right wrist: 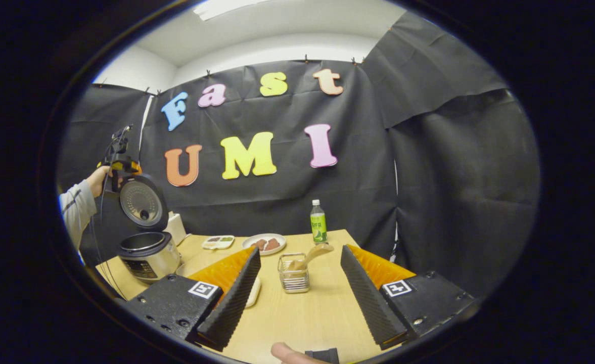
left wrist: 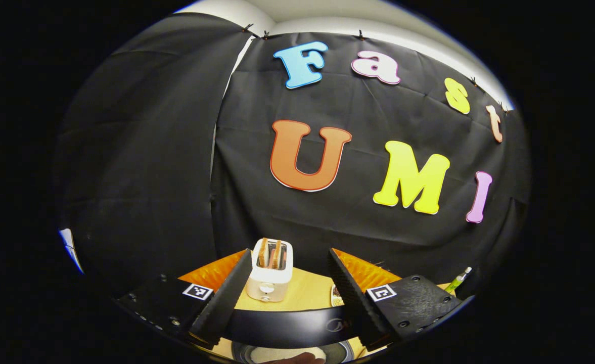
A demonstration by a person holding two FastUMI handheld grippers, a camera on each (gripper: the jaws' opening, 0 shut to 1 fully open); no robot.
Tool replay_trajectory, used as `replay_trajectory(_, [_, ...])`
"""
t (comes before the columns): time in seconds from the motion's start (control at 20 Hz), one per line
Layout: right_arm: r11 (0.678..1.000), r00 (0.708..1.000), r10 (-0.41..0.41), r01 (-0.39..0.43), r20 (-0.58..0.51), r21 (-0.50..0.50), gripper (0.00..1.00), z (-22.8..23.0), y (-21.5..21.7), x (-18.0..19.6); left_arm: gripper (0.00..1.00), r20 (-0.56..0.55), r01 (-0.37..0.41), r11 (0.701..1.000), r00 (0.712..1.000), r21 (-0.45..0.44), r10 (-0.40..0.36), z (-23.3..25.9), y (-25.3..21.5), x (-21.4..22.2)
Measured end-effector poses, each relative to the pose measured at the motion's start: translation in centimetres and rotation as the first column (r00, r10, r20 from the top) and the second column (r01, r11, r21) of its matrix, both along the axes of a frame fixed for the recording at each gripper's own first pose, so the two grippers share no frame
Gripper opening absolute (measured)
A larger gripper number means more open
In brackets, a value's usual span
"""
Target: Close the left gripper, press the button to open the rice cooker; take a wooden spoon from the chopstick holder with the right hand, scoop a spoonful of rice and pour it into the rice cooker, then put the wooden spoon back into the chopstick holder.
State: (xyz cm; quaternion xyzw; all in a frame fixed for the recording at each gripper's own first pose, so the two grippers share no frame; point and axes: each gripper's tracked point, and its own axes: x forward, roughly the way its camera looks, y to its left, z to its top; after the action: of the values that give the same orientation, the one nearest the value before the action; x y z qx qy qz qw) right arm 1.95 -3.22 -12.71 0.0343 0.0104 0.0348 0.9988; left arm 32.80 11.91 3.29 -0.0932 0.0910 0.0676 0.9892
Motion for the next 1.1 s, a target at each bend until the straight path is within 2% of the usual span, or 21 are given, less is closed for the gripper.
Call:
replay_trajectory(0.2, [1.0, 1.0, -0.008, 0.008, 0.013, 0.002, 1.0, 0.5, -0.2, -1.3, 0.97, -0.001, 0.0, 0.999, 1.0, 0.043, 0.0, -0.6, -1.3, -2.3])
replay_trajectory(0.5, [0.998, 0.997, 0.064, -0.065, 0.035, 0.011, 1.0, 0.5, 1.6, -4.1, 0.96, -0.042, 0.03, 0.998, 0.999, 0.061, -0.027, -3.2, -3.3, -6.7])
replay_trajectory(0.65, [0.995, 0.994, 0.095, -0.095, 0.05, -0.008, 1.0, 0.4, 1.9, -5.2, 0.96, -0.064, 0.042, 0.996, 0.997, 0.075, -0.038, -5.4, -4.2, -9.2])
replay_trajectory(1.1, [0.993, 0.986, 0.11, -0.105, 0.124, -0.045, 1.0, 2.2, 3.6, -9.0, 0.96, -0.134, 0.065, 0.992, 0.99, 0.104, -0.051, -13.4, -6.1, -14.2])
